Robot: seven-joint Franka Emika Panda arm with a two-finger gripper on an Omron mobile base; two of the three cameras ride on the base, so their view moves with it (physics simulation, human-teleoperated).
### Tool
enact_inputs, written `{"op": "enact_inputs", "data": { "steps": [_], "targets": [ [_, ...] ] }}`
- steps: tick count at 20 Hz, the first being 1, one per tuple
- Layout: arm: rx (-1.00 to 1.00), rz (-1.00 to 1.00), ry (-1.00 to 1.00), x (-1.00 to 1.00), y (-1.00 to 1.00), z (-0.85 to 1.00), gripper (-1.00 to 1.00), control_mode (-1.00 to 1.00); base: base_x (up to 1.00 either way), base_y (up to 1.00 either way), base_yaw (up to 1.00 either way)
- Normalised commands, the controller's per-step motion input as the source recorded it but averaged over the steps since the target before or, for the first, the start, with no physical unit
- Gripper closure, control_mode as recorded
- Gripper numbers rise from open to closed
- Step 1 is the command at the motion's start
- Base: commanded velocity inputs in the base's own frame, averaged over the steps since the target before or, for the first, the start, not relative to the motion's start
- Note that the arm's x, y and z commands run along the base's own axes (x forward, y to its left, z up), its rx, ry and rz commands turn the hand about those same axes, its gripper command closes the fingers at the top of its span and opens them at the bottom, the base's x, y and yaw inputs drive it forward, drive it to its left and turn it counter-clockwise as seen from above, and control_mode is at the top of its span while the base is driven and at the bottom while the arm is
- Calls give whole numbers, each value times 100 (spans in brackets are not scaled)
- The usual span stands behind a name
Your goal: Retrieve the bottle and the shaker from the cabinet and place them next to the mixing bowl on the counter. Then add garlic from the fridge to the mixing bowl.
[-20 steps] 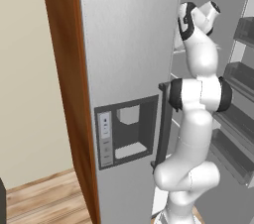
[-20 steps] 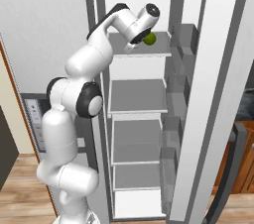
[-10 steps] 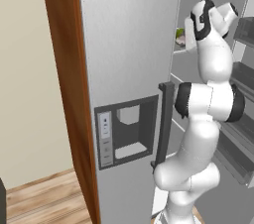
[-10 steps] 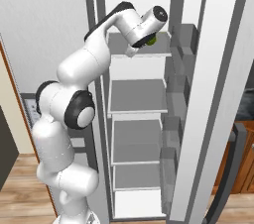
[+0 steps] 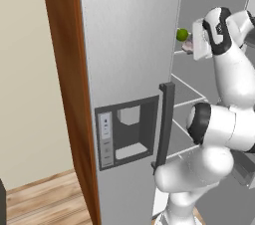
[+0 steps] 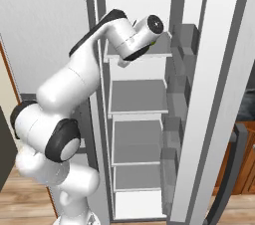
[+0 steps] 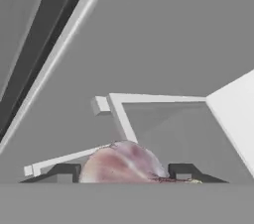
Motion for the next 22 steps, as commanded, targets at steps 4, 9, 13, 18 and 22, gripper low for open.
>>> {"op": "enact_inputs", "data": {
  "steps": [4,9,13,18,22],
  "targets": [
    [-1,0,-6,-87,26,0,100,-100,0,0,0],
    [-4,0,-2,-86,32,0,100,-100,0,0,0],
    [-5,0,-2,-87,30,-3,100,-100,0,0,0],
    [-4,0,-4,-94,23,-1,100,-100,0,0,0],
    [-2,0,-7,-99,21,-3,100,-100,0,0,0]
  ]
}}
